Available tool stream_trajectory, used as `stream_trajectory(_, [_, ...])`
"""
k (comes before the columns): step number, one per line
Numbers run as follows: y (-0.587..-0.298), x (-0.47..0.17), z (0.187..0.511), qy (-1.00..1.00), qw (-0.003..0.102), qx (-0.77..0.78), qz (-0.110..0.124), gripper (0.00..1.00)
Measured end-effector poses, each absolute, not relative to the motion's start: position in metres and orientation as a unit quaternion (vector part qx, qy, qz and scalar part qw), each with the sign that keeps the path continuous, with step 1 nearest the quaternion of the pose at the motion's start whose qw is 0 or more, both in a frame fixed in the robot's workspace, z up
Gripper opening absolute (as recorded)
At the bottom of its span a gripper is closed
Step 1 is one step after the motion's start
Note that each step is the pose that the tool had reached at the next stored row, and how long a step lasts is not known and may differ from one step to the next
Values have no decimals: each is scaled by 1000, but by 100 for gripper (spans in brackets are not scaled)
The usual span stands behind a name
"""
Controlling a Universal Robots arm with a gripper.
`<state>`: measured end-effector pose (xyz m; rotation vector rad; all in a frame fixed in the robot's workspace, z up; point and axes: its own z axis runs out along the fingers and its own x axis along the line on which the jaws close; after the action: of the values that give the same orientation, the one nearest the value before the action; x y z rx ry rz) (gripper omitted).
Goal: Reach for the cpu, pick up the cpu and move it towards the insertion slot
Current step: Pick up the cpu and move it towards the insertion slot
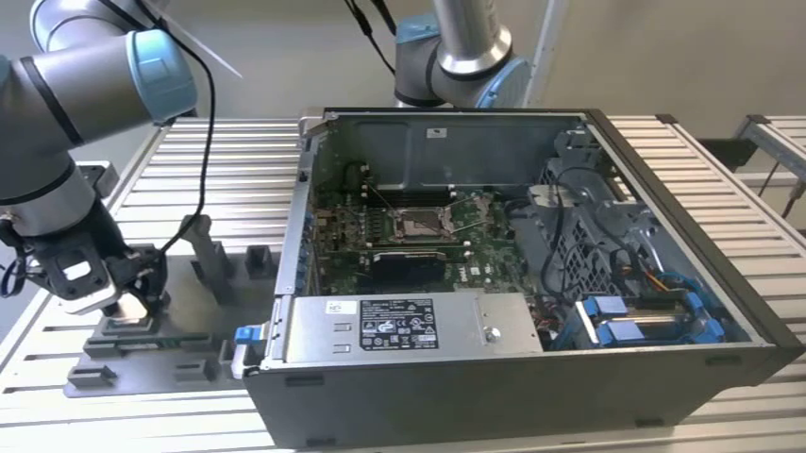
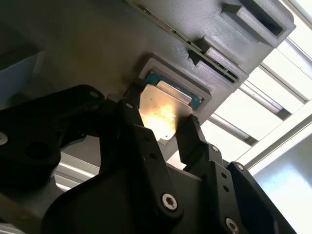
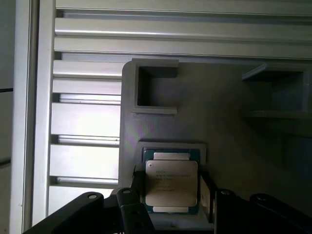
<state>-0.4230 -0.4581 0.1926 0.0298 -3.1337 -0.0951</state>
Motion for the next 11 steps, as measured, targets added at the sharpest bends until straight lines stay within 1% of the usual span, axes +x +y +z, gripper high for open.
stream_trajectory(11, [-458,-423,199,-999,3,9,-30,0])
